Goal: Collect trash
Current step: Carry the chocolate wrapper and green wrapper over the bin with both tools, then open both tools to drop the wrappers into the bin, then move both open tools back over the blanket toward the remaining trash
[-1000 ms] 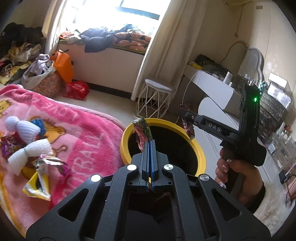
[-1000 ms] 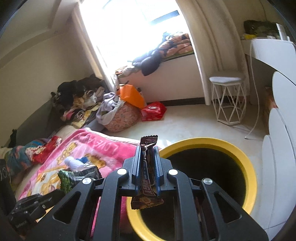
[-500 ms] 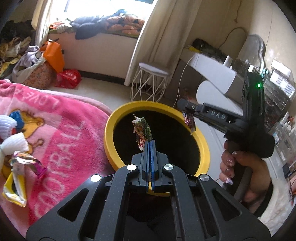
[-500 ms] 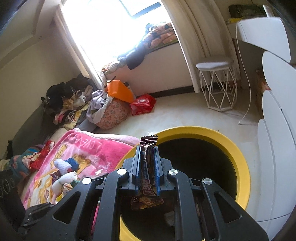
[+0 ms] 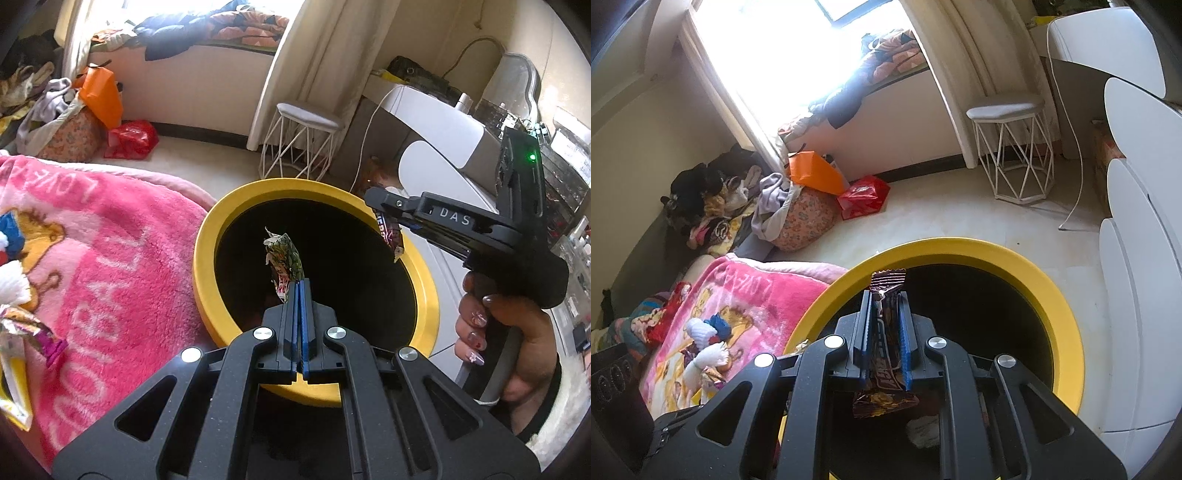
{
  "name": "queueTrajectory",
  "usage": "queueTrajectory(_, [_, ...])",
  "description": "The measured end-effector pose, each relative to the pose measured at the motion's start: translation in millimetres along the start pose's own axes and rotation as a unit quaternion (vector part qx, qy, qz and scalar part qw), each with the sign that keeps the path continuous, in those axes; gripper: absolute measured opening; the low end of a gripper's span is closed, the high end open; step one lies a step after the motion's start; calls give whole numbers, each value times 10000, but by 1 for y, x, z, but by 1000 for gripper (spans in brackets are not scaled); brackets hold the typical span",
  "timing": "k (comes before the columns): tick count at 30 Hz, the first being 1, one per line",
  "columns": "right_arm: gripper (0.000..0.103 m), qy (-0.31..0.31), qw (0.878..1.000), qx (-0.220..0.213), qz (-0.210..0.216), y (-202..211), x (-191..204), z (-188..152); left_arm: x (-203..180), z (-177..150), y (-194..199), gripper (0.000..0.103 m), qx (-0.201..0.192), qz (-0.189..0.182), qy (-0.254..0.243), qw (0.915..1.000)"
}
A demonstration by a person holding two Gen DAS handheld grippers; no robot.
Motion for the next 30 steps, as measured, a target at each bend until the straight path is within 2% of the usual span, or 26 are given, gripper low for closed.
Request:
queueTrajectory(3, [17, 12, 10000, 13, -53, -1, -2, 1, -1, 4, -7, 3, 57, 9, 20, 10000])
queueTrajectory(4, [21, 5, 10000, 12, -68, -2, -2, 1, 0, 5, -9, 14, 87, 49, 37, 9999])
queueTrajectory(5, [31, -8, 10000, 19, -88, -2, -2, 0, 1, 6, -10, 32, 85, 68, 59, 9999])
queueTrajectory(6, [37, -43, 9999, 13, -107, -1, -3, 0, 2, 7, -11, 40, 77, 45, 100, 9999])
queueTrajectory(7, [42, -67, 9999, -14, -100, 0, -4, 0, 2, 8, -9, 45, 49, 22, 144, 9999])
queueTrajectory(12, [53, -27, 9996, -95, -249, 7, -6, 3, 2, 8, 2, 65, -127, 40, 142, 9998])
queueTrajectory(14, [59, 29, 9995, -135, -290, 10, -4, 3, 0, 7, 8, 85, -212, 13, 108, 9997])
queueTrajectory(16, [63, 126, 9986, -206, -461, 15, -3, 3, -2, 9, 12, 92, -302, 35, 59, 9995])
queueTrajectory(23, [81, 398, 9942, -409, -916, 29, 3, 8, -3, 10, 32, 92, -600, 173, 42, 9980])
queueTrajectory(30, [86, 490, 9931, -573, -899, 38, 15, 11, 4, 15, 55, 92, -936, 392, -4, 9948])
Point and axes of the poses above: each gripper's, at about its wrist camera, not at the fingertips, and y roughly against the way its jaws point, x to its left, z to its top, the point moved 8 cm from there along -y, roughly the way its jaws point, and after that the axes turned 10 degrees about y, right-handed, at the moved point
